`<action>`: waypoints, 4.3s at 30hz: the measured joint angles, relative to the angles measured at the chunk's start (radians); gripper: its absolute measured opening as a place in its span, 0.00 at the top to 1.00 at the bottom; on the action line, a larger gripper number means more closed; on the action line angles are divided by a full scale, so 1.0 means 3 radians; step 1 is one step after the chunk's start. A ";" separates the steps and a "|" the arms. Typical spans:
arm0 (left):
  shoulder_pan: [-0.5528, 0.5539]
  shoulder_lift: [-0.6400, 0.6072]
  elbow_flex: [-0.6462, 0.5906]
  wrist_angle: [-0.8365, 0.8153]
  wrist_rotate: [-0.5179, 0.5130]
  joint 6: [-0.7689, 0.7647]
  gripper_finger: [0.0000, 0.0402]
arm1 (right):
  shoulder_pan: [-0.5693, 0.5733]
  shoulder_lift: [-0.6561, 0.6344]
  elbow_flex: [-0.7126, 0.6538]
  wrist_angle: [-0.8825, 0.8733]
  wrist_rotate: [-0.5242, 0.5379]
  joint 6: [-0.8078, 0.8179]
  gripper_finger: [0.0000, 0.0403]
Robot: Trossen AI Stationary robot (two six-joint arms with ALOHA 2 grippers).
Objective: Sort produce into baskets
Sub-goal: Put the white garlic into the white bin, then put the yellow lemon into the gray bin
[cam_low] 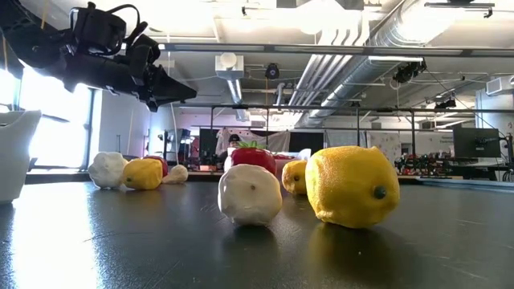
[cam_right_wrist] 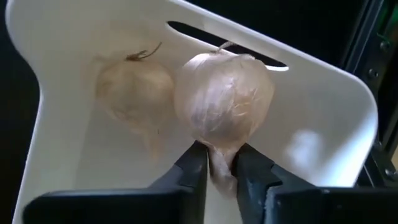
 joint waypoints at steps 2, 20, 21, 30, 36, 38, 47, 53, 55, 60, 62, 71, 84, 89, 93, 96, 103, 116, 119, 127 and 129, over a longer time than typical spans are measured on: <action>0.0000 0.0001 -0.0001 -0.0001 0.0000 0.0000 1.00 | -0.0035 0.0000 0.0000 0.0002 -0.0004 -0.0090 0.79; 0.0000 0.0001 -0.0001 -0.0008 0.0000 0.0001 1.00 | -0.0183 -0.0603 0.0000 0.0025 -0.0330 -0.0683 0.73; 0.0000 0.0001 -0.0001 -0.0008 0.0000 0.0001 1.00 | -0.0184 -0.0689 0.0000 0.0026 -0.0286 -0.0705 0.77; 0.0000 0.0001 -0.0001 -0.0033 0.0000 0.0088 1.00 | -0.0646 -0.1240 -0.0068 -0.0072 0.0735 -0.1685 0.97; 0.0003 0.0001 -0.0001 -0.0032 0.0000 0.0098 1.00 | -0.1455 -0.1402 -0.0431 0.0278 0.0708 -0.2913 1.00; 0.0003 0.0001 -0.0001 -0.0032 0.0000 0.0097 1.00 | -0.1765 -0.1452 -0.0594 0.0612 0.0651 -0.3412 1.00; 0.0003 0.0001 -0.0001 -0.0033 0.0000 0.0088 1.00 | -0.3256 -0.1486 -0.0973 0.1436 0.0154 -0.5380 1.00; 0.0003 0.0001 0.0000 -0.0032 -0.0003 0.0090 1.00 | -0.4107 -0.1480 -0.0973 0.1428 0.0080 -0.6456 1.00; 0.0003 0.0000 0.0000 -0.0032 -0.0004 0.0092 1.00 | -0.4339 -0.1451 -0.0972 0.1484 0.0100 -0.6783 1.00; 0.0003 0.0001 -0.0001 -0.0030 -0.0018 0.0098 1.00 | -0.4812 -0.1190 -0.0825 0.1515 0.0123 -0.7437 0.99; 0.0003 0.0001 0.0000 -0.0031 -0.0039 0.0099 1.00 | -0.4917 -0.1023 -0.0710 0.1493 0.0239 -0.7648 0.95; 0.0003 0.0001 0.0000 -0.0033 -0.0056 0.0098 1.00 | -0.5092 -0.0193 0.0078 0.1310 0.1036 -0.8329 0.55; 0.0003 0.0000 -0.0001 -0.0140 -0.0061 0.0151 1.00 | -0.5167 0.0725 0.0709 0.1177 0.1845 -0.9126 0.24; 0.0003 0.0000 -0.0001 -0.0139 -0.0061 0.0175 1.00 | -0.5273 0.0848 0.0724 0.1179 0.1839 -0.9313 0.24; 0.0003 0.0000 -0.0001 -0.0136 -0.0061 0.0175 1.00 | -0.5351 0.0886 0.0724 0.1201 0.1818 -0.9388 0.24; 0.0003 0.0000 -0.0001 -0.0135 -0.0061 0.0175 1.00 | -0.5398 0.0889 0.0724 0.1203 0.1652 -0.9451 0.24; 0.0003 0.0000 -0.0001 -0.0132 -0.0061 0.0175 1.00 | -0.5441 0.0889 0.0724 0.1246 0.1474 -0.9598 0.24; 0.0003 0.0001 -0.0001 -0.0131 -0.0061 0.0174 1.00 | -0.5440 0.0889 0.0724 0.1262 0.1411 -0.9659 0.36; 0.0003 0.0000 -0.0001 -0.0131 -0.0061 0.0175 1.00 | -0.5440 0.0889 0.0724 0.1231 0.1413 -0.9659 0.44; 0.0001 0.0000 -0.0001 -0.0131 -0.0061 0.0149 1.00 | -0.5439 0.0877 0.0723 0.1184 0.1447 -0.9631 0.65; 0.0000 0.0000 -0.0001 -0.0131 -0.0061 0.0149 1.00 | -0.5419 0.0837 0.0723 0.1179 0.1475 -0.9557 0.67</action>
